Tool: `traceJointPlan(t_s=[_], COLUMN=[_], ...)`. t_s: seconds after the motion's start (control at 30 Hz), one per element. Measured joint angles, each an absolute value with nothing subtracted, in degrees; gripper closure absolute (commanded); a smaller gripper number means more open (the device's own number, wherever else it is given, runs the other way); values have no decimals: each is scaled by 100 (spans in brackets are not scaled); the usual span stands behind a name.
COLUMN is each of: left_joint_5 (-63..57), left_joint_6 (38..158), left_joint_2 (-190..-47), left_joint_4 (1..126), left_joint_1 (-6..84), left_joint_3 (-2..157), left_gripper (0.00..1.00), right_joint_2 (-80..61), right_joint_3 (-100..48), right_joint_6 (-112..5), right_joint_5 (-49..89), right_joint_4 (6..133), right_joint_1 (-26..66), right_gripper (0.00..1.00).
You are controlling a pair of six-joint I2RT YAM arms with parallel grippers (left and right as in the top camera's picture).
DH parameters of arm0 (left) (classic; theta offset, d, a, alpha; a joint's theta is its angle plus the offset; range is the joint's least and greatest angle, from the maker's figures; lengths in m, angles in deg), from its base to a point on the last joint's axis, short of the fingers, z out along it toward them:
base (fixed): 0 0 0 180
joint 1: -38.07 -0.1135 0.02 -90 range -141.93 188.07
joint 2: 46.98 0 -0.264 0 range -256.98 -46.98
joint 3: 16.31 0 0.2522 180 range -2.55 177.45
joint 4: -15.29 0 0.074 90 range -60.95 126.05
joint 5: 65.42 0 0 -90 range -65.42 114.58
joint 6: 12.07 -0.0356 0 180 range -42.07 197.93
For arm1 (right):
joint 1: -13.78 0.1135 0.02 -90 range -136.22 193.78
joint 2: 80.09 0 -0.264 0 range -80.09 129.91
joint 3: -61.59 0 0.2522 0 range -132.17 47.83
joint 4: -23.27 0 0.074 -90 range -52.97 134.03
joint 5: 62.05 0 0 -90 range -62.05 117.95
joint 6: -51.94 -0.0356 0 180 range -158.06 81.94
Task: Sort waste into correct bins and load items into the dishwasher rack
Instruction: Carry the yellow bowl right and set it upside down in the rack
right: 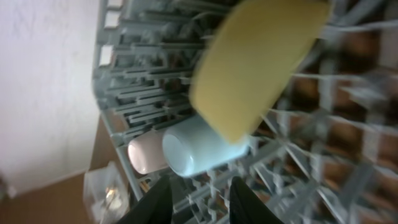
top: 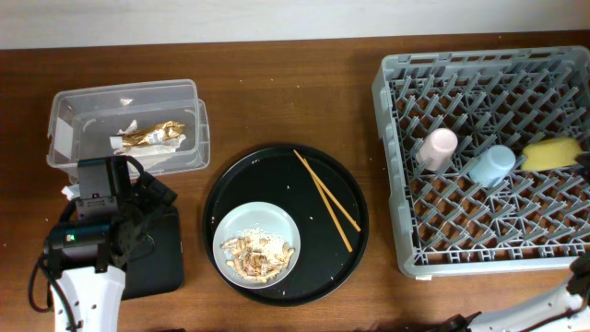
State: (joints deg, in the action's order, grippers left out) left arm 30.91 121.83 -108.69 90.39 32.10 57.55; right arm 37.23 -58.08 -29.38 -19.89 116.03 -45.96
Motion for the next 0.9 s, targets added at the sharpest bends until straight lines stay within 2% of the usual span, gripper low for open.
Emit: traceJointPlan(t_s=[0.2,0.37,0.43,0.5,0.53,0.73,0.9], left_joint_5=[3091,3091,3091,3091,3091,3091,3091], left_joint_6=[12183,12183,12183,12183,12183,12183,12183], left_joint_2=[-10869,-10869,-10869,-10869,-10869,-10869,-10869], left_joint_4=[9037,9054,9059,9056,9059,9059,9056], left_joint_1=[3210,3210,3210,3210,3210,3210,3210], left_joint_3=[5755,5755,5755,5755,5755,5755,5755], left_gripper=[1,0,1,0,1,1,1], right_joint_2=[2735,1937,1690,1491,1458,1825,2590], right_joint_3=[-5808,-5808,-5808,-5810,-5812,-5812,-5812], right_joint_6=[-3602,-4028,-4102,-4164,-4192,-4234,-4234], right_joint_5=[-1350,-907,-850,-813,-789,-520,355], right_joint_4=[11839,11846,11736,11544,11417,10412,9677], right_joint_1=[-5099,-5138,-5090,-4920,-4800,-3873,-3101], right_gripper=[70,71,83,94,96,96,96])
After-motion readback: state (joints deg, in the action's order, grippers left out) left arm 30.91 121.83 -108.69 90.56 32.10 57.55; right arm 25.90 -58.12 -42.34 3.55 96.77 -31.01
